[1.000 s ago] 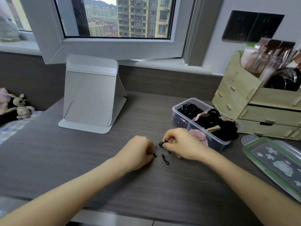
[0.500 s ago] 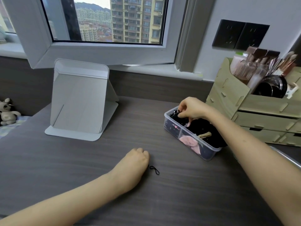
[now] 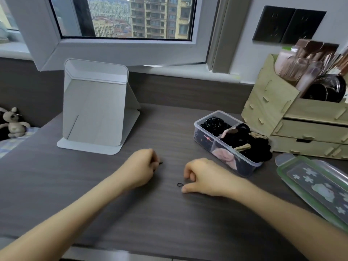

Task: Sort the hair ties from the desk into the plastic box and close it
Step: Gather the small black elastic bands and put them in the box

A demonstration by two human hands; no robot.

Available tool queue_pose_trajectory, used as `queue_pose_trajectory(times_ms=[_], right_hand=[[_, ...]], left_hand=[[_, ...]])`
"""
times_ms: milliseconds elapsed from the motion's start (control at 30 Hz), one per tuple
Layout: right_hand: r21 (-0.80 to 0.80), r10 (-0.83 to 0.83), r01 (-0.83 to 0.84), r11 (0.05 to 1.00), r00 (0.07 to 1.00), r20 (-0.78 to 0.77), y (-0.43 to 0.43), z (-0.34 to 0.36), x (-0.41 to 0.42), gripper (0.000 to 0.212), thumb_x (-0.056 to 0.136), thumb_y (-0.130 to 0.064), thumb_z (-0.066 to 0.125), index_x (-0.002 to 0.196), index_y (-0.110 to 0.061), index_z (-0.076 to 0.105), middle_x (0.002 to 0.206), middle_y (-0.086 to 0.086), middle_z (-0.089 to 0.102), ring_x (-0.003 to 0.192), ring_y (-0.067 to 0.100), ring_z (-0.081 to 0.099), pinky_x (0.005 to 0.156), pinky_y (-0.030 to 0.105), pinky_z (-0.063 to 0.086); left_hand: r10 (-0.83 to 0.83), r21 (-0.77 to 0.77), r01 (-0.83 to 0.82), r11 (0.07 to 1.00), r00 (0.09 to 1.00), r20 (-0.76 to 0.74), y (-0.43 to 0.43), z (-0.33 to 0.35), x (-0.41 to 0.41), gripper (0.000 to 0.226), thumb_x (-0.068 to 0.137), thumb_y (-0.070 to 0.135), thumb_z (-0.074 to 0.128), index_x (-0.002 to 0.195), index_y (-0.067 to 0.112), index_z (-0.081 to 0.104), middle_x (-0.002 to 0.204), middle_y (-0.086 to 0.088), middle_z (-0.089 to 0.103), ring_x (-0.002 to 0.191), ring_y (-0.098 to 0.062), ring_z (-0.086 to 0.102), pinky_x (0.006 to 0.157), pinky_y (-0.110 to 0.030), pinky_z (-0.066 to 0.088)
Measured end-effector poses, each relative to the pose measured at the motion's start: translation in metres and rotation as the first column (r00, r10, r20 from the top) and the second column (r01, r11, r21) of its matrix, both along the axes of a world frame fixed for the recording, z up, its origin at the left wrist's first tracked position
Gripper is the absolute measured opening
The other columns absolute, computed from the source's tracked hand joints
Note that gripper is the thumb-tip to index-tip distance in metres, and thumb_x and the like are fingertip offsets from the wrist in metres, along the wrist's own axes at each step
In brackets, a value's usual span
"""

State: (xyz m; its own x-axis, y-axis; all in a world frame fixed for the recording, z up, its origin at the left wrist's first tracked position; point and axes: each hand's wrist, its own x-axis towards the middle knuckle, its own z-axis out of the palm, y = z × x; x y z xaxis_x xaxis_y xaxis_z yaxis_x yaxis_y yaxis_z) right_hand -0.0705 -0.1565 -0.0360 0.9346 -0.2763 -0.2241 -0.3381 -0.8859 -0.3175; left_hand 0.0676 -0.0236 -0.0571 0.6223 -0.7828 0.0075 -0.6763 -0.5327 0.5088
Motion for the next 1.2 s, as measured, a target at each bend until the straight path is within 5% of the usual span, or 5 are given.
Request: queue_pose_trajectory(times_ms=[233, 433, 633, 800, 1200], right_hand=[[-0.005, 0.024, -0.024, 1.000, 0.999, 0.038, 0.016, -0.008, -0.002, 0.013, 0.084, -0.019, 0.051, 0.083, -0.015, 0.063, 0.087, 0.001, 0.065, 0.087, 0.023, 0.060, 0.074, 0.030, 0.046], [-0.019, -0.326, 0.377, 0.926, 0.823, 0.465, -0.066, 0.048, -0.001, 0.015, 0.080, -0.016, 0.055, 0.068, -0.017, 0.064, 0.063, -0.006, 0.065, 0.067, 0.015, 0.061, 0.069, 0.035, 0.051], [-0.034, -0.470, 0.530, 0.847, 0.778, 0.416, -0.154, 0.055, 0.031, 0.019, 0.073, -0.003, 0.052, 0.066, 0.010, 0.064, 0.079, 0.027, 0.069, 0.078, 0.037, 0.066, 0.068, 0.042, 0.053], [-0.017, -0.485, 0.522, 0.853, 0.805, 0.341, -0.176, 0.041, 0.047, 0.018, 0.076, -0.007, 0.059, 0.070, 0.006, 0.069, 0.080, 0.023, 0.071, 0.076, 0.036, 0.065, 0.063, 0.034, 0.049], [0.049, -0.389, 0.413, 0.910, 0.803, 0.451, -0.131, 0.053, -0.026, 0.013, 0.084, -0.020, 0.061, 0.078, -0.020, 0.072, 0.078, -0.003, 0.071, 0.073, 0.015, 0.064, 0.068, 0.032, 0.050]], left_hand=[[0.052, -0.132, -0.086, 0.988, 0.969, -0.241, -0.010, 0.029, 0.005, 0.017, 0.089, 0.012, 0.053, 0.079, 0.005, 0.065, 0.069, -0.003, 0.060, 0.066, -0.018, 0.054, 0.063, -0.027, 0.045], [-0.050, -0.239, -0.074, 0.968, 0.878, -0.475, -0.086, 0.063, 0.000, 0.023, 0.090, 0.009, 0.053, 0.068, 0.008, 0.060, 0.064, -0.003, 0.053, 0.057, -0.013, 0.046, 0.054, -0.019, 0.046], [-0.070, -0.196, 0.010, 0.981, 0.951, -0.302, -0.174, 0.079, -0.002, 0.022, 0.086, 0.006, 0.047, 0.092, -0.009, 0.063, 0.091, -0.032, 0.063, 0.075, -0.036, 0.056, 0.066, -0.037, 0.045], [-0.120, 0.023, 0.120, 0.992, 0.993, -0.011, -0.206, 0.073, -0.004, 0.034, 0.086, 0.004, 0.049, 0.053, 0.003, 0.041, 0.070, -0.022, 0.058, 0.081, -0.042, 0.057, 0.064, -0.038, 0.042], [-0.092, -0.084, 0.090, 0.992, 0.996, -0.013, -0.190, 0.051, 0.024, 0.031, 0.087, 0.027, 0.058, 0.107, 0.004, 0.066, 0.108, -0.015, 0.068, 0.104, -0.030, 0.061, 0.084, -0.034, 0.047]])
